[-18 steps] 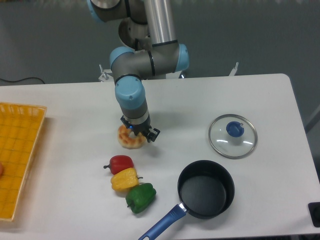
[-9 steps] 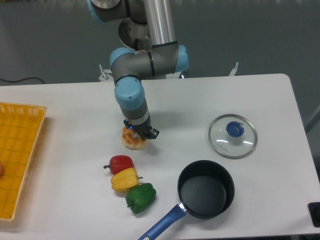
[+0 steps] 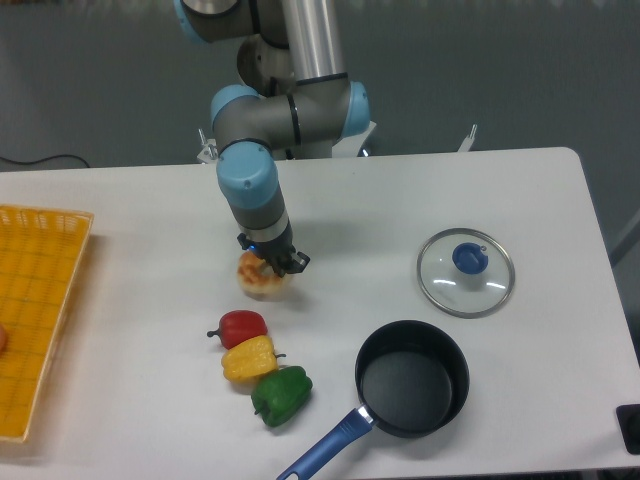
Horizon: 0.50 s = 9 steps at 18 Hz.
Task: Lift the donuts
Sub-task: 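Lift the held donut up off the table toward the glass lid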
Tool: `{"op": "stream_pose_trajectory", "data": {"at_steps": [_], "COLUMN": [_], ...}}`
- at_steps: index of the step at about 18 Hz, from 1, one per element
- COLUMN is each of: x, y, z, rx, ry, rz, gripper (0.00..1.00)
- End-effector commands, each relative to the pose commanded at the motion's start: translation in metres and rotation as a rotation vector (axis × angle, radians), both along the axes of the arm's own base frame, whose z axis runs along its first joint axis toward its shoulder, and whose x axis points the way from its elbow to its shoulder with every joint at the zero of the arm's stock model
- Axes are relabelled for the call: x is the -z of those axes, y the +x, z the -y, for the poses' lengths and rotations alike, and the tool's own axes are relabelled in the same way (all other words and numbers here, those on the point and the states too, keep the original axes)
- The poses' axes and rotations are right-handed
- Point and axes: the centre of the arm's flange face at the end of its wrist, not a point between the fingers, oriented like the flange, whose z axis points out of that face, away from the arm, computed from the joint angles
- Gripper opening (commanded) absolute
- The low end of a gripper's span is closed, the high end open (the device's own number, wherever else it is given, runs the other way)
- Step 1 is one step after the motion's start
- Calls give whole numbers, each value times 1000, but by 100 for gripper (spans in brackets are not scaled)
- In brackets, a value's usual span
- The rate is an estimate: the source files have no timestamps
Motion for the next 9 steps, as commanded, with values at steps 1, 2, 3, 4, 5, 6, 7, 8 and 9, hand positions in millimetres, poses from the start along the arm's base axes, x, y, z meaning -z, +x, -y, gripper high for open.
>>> {"op": "stream_pose_trajectory", "data": {"at_steps": [1, 2, 3, 4, 5, 6, 7, 8, 9], "x": [-3, -4, -6, -10, -13, -16, -18, -21, -26], "y": [1, 7, 11, 13, 14, 14, 13, 12, 10], "z": [1, 1, 0, 1, 2, 2, 2, 1, 1], "rx": [0, 8, 15, 17, 17, 17, 15, 17, 15], "ry": [3, 1, -2, -4, -5, -6, -11, -19, -23], "rz": [-1, 1, 4, 5, 6, 7, 11, 17, 20], "gripper": [0, 0, 0, 0, 0, 0, 0, 0, 0]}}
